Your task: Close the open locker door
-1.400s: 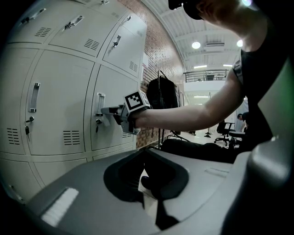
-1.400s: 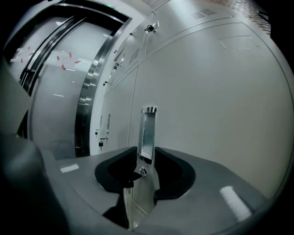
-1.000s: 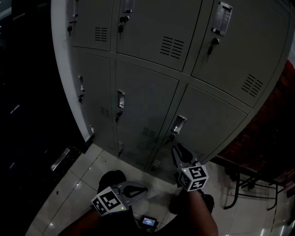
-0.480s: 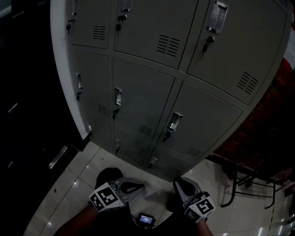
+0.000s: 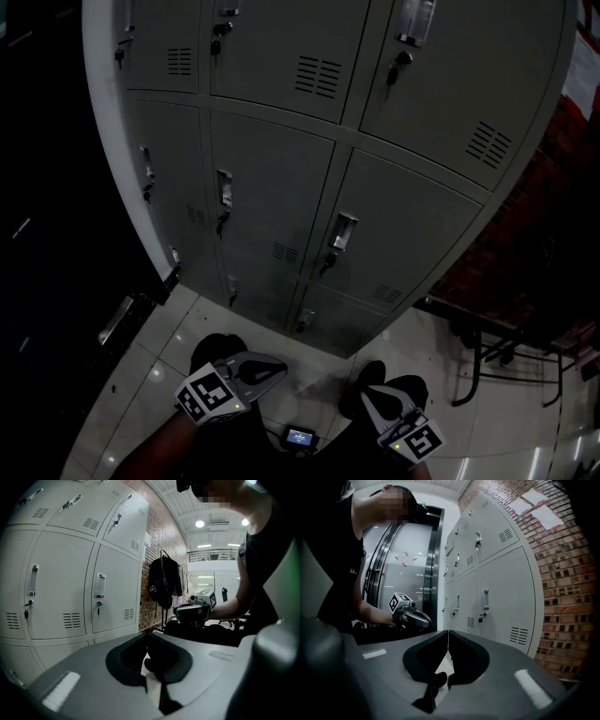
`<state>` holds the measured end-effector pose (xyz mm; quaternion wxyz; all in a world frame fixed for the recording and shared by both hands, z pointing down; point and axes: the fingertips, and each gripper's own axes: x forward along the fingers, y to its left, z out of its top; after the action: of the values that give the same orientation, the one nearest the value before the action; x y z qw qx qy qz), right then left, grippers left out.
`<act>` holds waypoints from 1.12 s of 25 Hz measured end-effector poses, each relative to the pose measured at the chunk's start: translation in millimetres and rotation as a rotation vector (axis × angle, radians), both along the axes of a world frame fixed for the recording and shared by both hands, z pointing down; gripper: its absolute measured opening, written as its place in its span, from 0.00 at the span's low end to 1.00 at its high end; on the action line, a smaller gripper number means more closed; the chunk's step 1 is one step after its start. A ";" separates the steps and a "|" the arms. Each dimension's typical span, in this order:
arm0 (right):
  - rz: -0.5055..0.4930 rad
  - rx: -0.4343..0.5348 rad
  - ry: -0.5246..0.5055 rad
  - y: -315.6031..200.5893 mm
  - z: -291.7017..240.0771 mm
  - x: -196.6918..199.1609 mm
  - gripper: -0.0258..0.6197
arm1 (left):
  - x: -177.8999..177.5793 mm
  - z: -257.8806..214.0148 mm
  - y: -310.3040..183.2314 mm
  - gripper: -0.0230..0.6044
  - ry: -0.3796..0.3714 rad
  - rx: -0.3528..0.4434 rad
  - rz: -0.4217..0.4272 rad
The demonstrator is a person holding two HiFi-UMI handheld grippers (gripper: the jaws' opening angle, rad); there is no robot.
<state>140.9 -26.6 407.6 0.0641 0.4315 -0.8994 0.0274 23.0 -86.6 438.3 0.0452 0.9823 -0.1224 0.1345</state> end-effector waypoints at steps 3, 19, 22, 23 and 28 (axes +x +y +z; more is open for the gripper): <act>0.026 -0.027 -0.009 -0.9 2.4 8.6 0.04 | -2.1 -1.4 -0.4 0.05 0.000 0.000 -0.001; 0.063 -0.029 -0.053 -7.4 6.5 18.8 0.04 | -3.5 2.6 -2.3 0.05 -0.009 0.005 -0.007; 0.064 -0.028 -0.053 -7.5 6.3 19.0 0.04 | -1.6 -0.6 -1.4 0.05 -0.002 0.006 -0.002; 0.064 -0.030 -0.050 -7.4 6.7 19.0 0.04 | -1.8 0.0 -1.5 0.05 -0.003 0.006 -0.003; 0.066 -0.033 -0.043 -7.7 7.4 18.1 0.04 | -3.2 1.5 -2.2 0.05 -0.007 0.006 -0.006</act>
<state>159.0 -34.2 415.1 0.0511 0.4590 -0.8853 0.0537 19.7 -88.8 439.8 0.0421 0.9816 -0.1261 0.1373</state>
